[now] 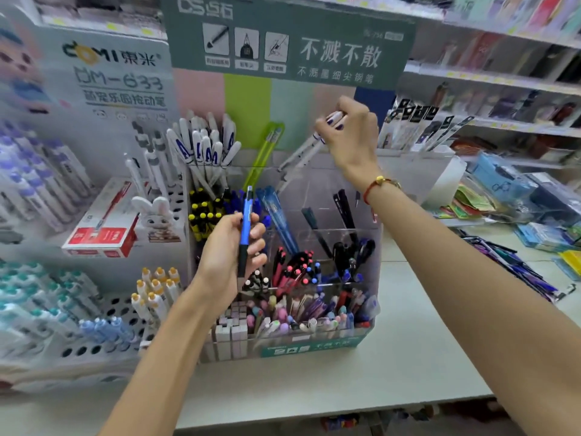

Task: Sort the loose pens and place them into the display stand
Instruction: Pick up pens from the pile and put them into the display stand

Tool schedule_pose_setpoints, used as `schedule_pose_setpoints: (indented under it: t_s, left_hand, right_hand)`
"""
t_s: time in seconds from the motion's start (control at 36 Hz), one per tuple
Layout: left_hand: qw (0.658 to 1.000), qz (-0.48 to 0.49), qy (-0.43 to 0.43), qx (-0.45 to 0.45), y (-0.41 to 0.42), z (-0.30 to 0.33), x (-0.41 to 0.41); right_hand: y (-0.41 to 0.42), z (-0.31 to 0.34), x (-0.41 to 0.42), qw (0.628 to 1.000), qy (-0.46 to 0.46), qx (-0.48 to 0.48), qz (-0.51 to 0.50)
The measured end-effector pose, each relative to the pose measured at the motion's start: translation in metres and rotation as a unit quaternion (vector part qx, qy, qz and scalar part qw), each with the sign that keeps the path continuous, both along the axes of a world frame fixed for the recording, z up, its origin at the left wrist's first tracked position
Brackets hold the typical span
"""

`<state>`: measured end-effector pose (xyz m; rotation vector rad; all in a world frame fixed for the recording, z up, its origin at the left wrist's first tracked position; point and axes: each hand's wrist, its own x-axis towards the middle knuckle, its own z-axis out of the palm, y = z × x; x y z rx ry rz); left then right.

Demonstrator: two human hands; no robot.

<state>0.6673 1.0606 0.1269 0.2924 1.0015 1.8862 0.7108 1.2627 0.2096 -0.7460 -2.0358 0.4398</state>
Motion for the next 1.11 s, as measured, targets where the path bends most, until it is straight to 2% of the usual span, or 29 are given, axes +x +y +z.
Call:
schedule_pose_setpoints:
  t_s: [0.14,0.25,0.31,0.36,0.42,0.5,0.58,0.69,0.81,0.86,0.92,0.97,1.03,1.11]
  left_hand:
    - [0.993,0.041,0.101,-0.049,-0.004,0.000,0.003]
    - [0.977,0.054,0.188,-0.085,-0.009,-0.001,-0.002]
    - [0.973,0.048,0.206,-0.088,-0.011,0.001,-0.003]
    - [0.973,0.049,0.208,-0.083,-0.011,0.003,-0.003]
    - [0.974,0.056,0.205,-0.081,-0.012,0.004,-0.001]
    - [0.972,0.067,0.211,-0.077,-0.012,0.002,0.003]
    - [0.961,0.090,0.253,-0.069,-0.010,-0.003,0.011]
    - [0.939,0.115,0.316,-0.070,-0.003,-0.014,0.024]
    - [0.935,0.096,0.334,-0.074,0.002,-0.026,0.036]
    - [0.934,0.090,0.338,-0.075,0.002,-0.030,0.038]
    - [0.933,0.091,0.340,-0.073,0.002,-0.031,0.039]
    - [0.931,0.093,0.345,-0.074,0.001,-0.032,0.040]
    - [0.925,0.085,0.361,-0.080,0.000,-0.033,0.042]
    - [0.911,0.063,0.397,-0.093,-0.008,-0.036,0.040]
  right_hand:
    - [-0.009,-0.012,-0.025,0.976,-0.194,0.082,0.055]
    - [-0.020,-0.009,-0.034,0.967,-0.235,0.090,0.036]
    - [-0.020,-0.004,-0.036,0.966,-0.243,0.037,0.078]
    - [-0.016,-0.001,-0.033,0.968,-0.209,-0.052,0.132]
    - [-0.016,-0.001,-0.024,0.976,-0.143,-0.094,0.135]
    - [-0.023,-0.012,-0.003,0.996,-0.049,-0.044,0.065]
    - [-0.047,-0.029,0.022,0.995,0.029,-0.048,0.077]
    - [-0.077,-0.058,0.052,0.988,-0.015,-0.111,0.110]
    - [-0.084,-0.068,0.065,0.984,0.054,-0.146,0.087]
    - [-0.085,-0.071,0.071,0.981,0.059,-0.169,0.069]
    - [-0.084,-0.072,0.076,0.963,0.013,-0.242,0.121]
    - [-0.086,-0.076,0.081,0.927,-0.025,-0.325,0.186]
    - [-0.088,-0.081,0.084,0.917,-0.030,-0.346,0.196]
    - [-0.090,-0.085,0.086,0.917,0.014,-0.349,0.193]
